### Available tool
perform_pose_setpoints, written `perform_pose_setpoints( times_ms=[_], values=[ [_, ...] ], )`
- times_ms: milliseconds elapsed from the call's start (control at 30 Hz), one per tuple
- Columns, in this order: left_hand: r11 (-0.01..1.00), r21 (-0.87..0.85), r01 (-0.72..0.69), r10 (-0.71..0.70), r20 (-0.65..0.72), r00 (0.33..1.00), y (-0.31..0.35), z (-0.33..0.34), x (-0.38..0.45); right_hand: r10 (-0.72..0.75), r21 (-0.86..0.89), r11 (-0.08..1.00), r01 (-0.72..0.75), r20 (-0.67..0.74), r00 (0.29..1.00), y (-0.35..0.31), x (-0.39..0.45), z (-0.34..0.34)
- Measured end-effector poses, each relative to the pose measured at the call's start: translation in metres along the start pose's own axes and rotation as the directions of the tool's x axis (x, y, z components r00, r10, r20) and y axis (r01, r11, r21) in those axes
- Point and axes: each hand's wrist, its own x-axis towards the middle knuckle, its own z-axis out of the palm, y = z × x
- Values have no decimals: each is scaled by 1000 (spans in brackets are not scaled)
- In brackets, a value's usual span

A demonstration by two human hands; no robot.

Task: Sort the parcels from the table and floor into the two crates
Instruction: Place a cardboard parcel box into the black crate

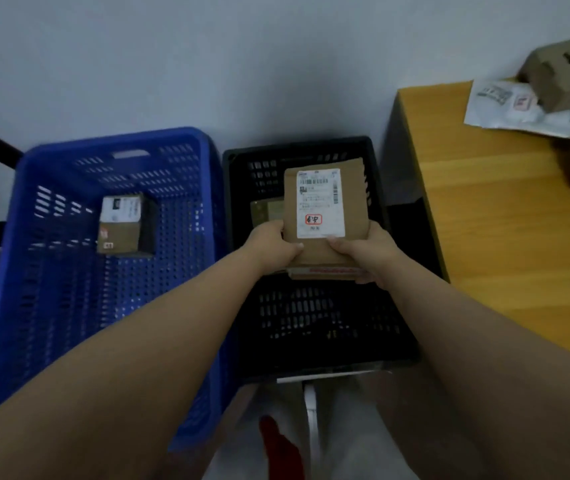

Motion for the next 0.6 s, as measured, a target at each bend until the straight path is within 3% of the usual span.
perform_pose_setpoints(
  times_ms=[100, 333, 500, 600],
  values=[
    [999, -18, 41, -40, 53, 998, -29, 19, 33, 7, 76, 997, -4, -34, 999, 24, 36, 14],
    [1000, -9, 24, -24, 85, 996, -77, 48, 110, -37, -14, 999, 36, -98, 994, 52, 119, 27],
    [963, 254, 95, -119, 81, 989, -116, 63, 171, -126, -93, 989, 116, -116, 985, 68, 162, 32],
    [864, 497, 80, -158, 116, 981, -139, 69, 197, -192, -141, 974, 176, -106, 976, 77, 180, 35]
  ],
)
